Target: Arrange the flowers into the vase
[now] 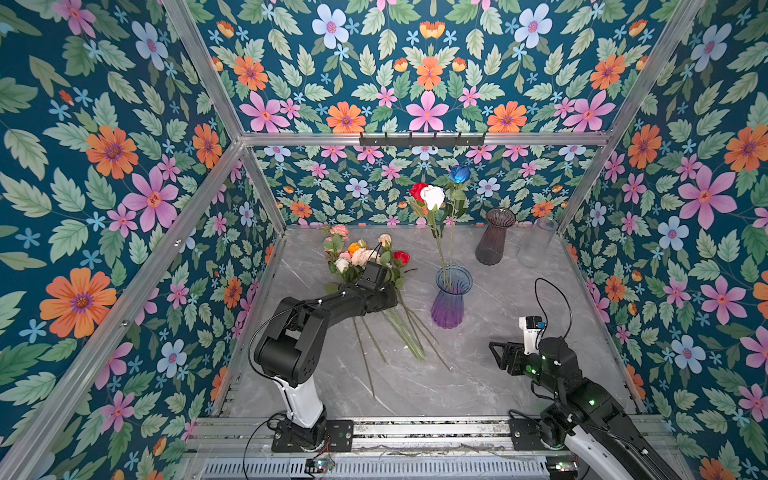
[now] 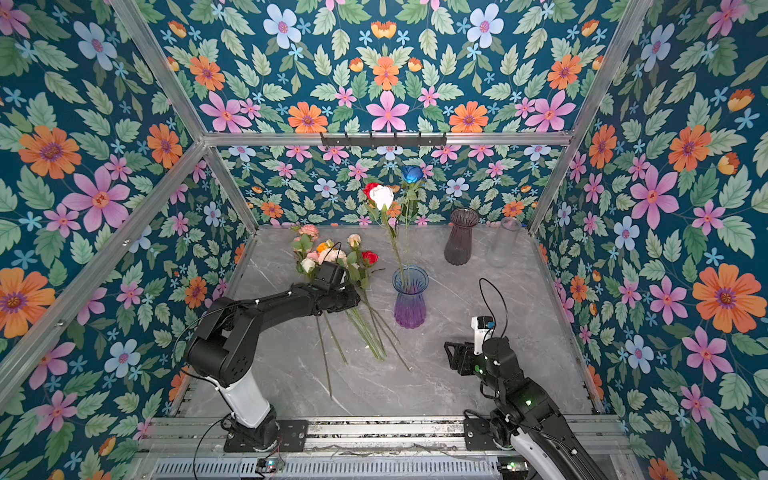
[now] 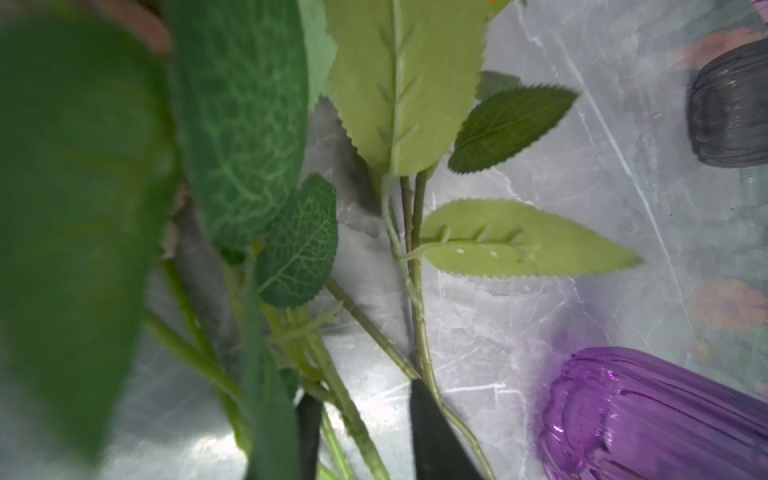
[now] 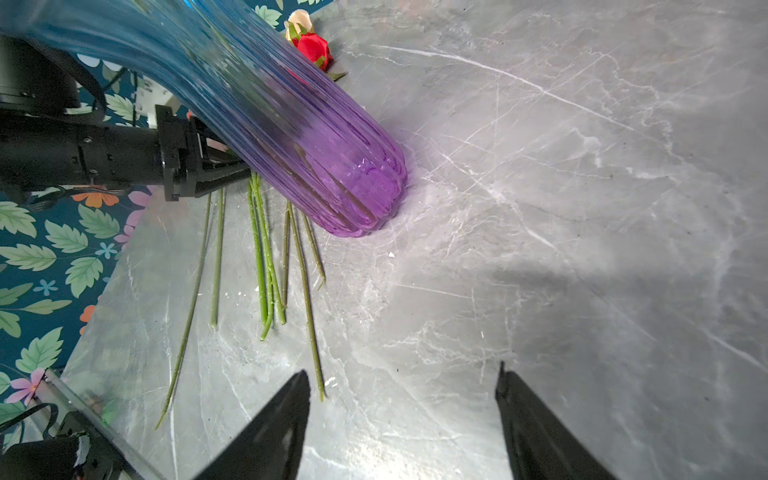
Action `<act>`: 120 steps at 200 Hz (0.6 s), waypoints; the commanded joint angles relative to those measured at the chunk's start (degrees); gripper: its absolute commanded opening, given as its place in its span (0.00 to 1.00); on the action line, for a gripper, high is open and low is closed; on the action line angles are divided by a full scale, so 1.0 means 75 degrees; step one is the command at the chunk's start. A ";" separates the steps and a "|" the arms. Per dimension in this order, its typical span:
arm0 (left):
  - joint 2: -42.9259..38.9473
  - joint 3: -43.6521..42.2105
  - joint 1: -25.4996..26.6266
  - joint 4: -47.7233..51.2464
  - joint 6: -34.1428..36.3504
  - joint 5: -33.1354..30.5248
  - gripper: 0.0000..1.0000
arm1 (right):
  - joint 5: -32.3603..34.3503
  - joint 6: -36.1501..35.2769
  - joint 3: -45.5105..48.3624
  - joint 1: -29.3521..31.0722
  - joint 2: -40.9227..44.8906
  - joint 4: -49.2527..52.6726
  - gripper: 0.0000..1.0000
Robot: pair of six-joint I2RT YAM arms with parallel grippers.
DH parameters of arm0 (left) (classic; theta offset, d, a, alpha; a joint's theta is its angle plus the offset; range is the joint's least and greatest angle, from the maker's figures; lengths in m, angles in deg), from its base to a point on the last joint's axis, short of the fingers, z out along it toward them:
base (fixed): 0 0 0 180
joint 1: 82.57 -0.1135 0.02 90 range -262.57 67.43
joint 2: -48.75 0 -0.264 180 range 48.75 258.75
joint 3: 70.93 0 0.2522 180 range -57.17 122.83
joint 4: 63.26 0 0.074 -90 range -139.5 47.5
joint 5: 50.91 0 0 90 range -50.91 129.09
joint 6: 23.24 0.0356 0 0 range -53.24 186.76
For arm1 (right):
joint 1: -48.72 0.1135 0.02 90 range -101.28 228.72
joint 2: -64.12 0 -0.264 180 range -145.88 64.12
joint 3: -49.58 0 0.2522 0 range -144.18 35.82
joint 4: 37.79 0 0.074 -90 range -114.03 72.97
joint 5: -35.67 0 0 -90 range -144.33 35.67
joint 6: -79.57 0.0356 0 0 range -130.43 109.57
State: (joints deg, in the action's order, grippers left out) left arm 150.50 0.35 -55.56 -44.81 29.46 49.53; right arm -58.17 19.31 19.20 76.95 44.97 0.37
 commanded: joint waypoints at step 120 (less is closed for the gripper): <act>-0.5435 -0.0472 0.0221 -0.2855 0.0117 -0.0638 0.00 | 0.0146 0.0008 0.0037 0.0002 0.0047 -0.0084 0.68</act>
State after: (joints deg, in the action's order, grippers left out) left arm 116.89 -0.79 -55.32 -49.97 28.43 44.52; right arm -57.23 19.31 19.41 76.92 45.40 0.35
